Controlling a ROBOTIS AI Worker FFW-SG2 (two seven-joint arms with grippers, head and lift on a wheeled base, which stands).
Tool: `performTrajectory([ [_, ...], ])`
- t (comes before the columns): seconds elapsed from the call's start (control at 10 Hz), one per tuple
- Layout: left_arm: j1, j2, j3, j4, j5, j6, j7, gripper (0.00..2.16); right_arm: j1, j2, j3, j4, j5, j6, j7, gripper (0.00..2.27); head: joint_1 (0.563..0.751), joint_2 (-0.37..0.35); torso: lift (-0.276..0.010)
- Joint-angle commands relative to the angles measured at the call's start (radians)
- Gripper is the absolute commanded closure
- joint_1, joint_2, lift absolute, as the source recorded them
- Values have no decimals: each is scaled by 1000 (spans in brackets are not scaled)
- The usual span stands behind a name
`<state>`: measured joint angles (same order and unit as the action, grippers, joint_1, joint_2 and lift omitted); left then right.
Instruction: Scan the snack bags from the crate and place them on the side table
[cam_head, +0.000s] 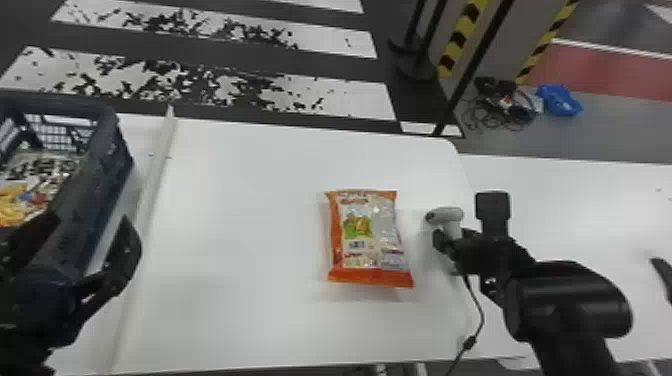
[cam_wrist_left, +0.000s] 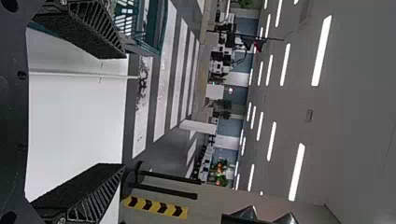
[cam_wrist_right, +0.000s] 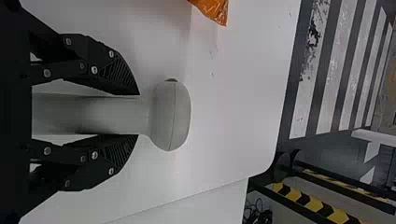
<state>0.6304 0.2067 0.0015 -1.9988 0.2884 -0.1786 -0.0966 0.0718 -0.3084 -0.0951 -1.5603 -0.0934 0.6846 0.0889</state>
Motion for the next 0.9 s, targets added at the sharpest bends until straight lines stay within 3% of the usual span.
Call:
performTrajectory([
  [0.0,0,-1,0,0,0,0,0,36,3,0,-3,0,-11,-4,-1,323,695,-209,-81],
  [0.2,2,-1,0,-2,0,0,0,36,26,0,-26,-35,-28,-1,-11,134,695,-210,-81],
  [0.8,2,0,-3,-11,0,3,0,36,229,5,-160,-443,-256,180,46,130,695,-202,-81],
])
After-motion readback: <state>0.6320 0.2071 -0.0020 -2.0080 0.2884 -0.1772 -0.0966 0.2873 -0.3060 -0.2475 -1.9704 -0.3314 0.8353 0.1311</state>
